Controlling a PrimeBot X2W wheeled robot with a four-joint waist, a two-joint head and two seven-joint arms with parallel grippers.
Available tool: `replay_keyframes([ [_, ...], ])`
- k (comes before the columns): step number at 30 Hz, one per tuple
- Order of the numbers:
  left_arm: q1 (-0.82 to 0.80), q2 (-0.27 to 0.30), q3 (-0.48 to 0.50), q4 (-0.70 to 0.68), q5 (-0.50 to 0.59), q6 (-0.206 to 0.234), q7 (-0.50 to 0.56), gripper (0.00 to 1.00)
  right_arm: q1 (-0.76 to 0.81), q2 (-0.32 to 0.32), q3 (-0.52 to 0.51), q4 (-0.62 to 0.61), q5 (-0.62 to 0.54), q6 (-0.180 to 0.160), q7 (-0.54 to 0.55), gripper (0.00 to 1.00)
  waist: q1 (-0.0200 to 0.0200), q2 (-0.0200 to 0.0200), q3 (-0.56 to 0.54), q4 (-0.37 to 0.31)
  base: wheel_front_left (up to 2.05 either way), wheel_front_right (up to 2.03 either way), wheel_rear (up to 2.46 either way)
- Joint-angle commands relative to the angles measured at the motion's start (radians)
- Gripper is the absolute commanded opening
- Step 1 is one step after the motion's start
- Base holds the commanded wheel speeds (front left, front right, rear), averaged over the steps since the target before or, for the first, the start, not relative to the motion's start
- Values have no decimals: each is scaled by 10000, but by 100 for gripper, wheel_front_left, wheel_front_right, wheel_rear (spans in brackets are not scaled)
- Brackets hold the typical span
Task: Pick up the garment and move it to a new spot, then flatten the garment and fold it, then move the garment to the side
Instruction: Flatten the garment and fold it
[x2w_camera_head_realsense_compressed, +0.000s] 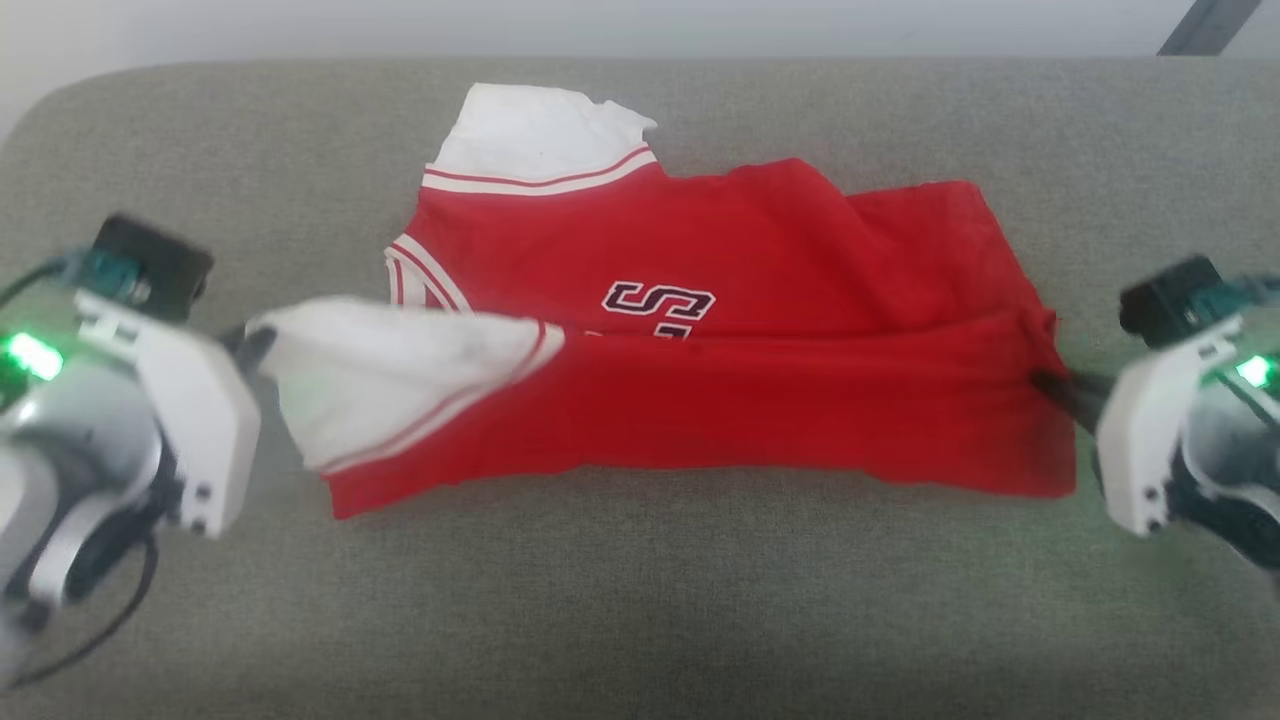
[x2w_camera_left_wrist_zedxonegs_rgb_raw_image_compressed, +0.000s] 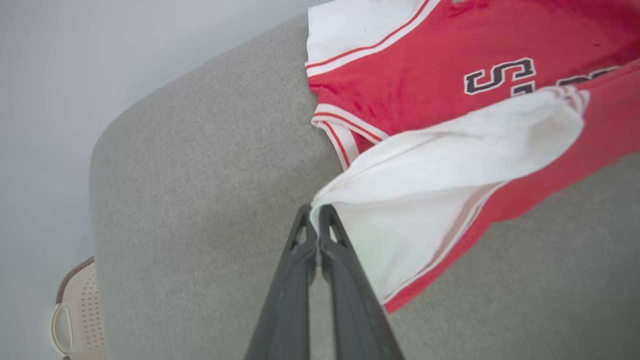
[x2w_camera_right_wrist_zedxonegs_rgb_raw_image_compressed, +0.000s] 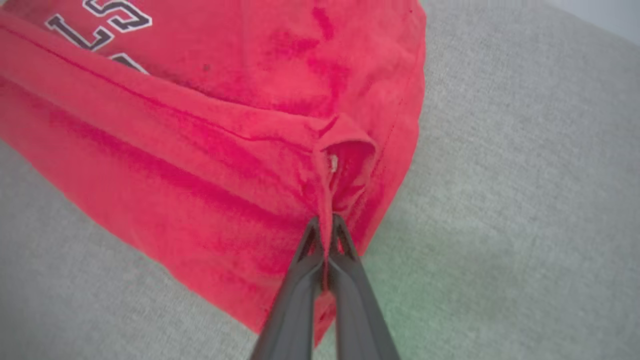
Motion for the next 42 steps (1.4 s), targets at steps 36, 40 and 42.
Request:
replay_keyframes([
  [36,-2536,-3207,-1004,6197,-1058,-1841,1228,100,-1788,1127,655,2356,-678,-21,-2441,100,0,-1,106,-87,0,0,0],
  [40,-2009,-2867,-945,5234,-1305,-1426,1596,100,-1424,1169,-8,2153,-1202,-19,-3314,100,0,-1,33,-88,0,0,0],
  [42,-1583,-2631,-937,4517,-1416,-1124,1792,100,-1187,1270,-621,1958,-1550,-21,-3912,100,0,-1,29,-119,0,0,0],
])
